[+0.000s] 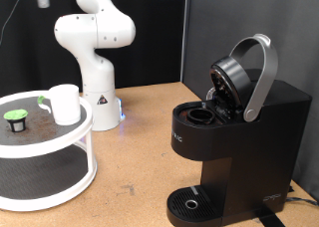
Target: Make a cup of coffee with the keurig machine
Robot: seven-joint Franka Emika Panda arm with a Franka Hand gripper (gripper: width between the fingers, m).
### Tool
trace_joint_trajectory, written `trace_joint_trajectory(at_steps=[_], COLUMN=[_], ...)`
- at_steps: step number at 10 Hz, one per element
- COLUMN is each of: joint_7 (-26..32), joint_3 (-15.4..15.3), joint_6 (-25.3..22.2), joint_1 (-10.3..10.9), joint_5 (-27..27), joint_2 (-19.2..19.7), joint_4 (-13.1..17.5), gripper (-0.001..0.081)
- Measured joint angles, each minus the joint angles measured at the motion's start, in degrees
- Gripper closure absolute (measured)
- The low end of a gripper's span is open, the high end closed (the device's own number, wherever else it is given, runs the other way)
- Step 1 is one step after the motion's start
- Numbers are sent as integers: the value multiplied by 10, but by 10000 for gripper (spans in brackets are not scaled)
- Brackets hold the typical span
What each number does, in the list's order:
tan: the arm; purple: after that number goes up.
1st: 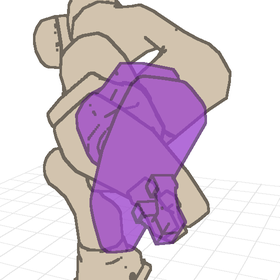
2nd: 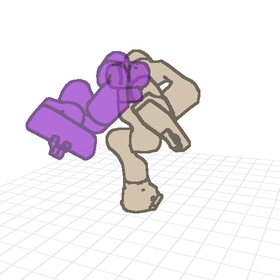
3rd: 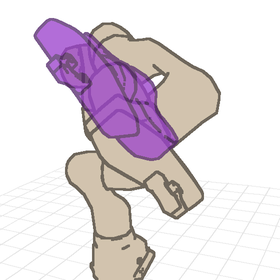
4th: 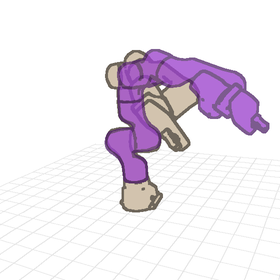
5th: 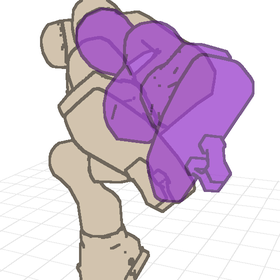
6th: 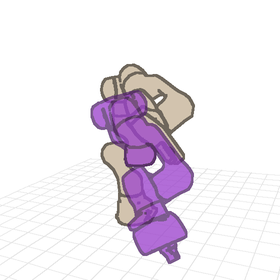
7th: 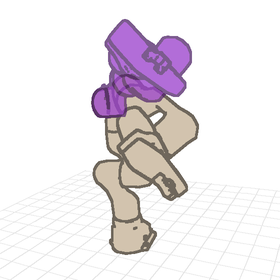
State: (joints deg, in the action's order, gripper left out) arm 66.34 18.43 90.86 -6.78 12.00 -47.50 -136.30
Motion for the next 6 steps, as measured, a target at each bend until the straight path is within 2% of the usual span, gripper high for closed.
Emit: trace_joint_trajectory(at_steps=[2,4,6], joint_7=[25,44,49], joint_3=[29,51,55], joint_6=[0,1,1], joint_1=[-10,-11,-11], joint_5=[30,45,48], joint_2=[3,6,8], joint_4=[2,6,7], gripper=[-1,-1,-1])
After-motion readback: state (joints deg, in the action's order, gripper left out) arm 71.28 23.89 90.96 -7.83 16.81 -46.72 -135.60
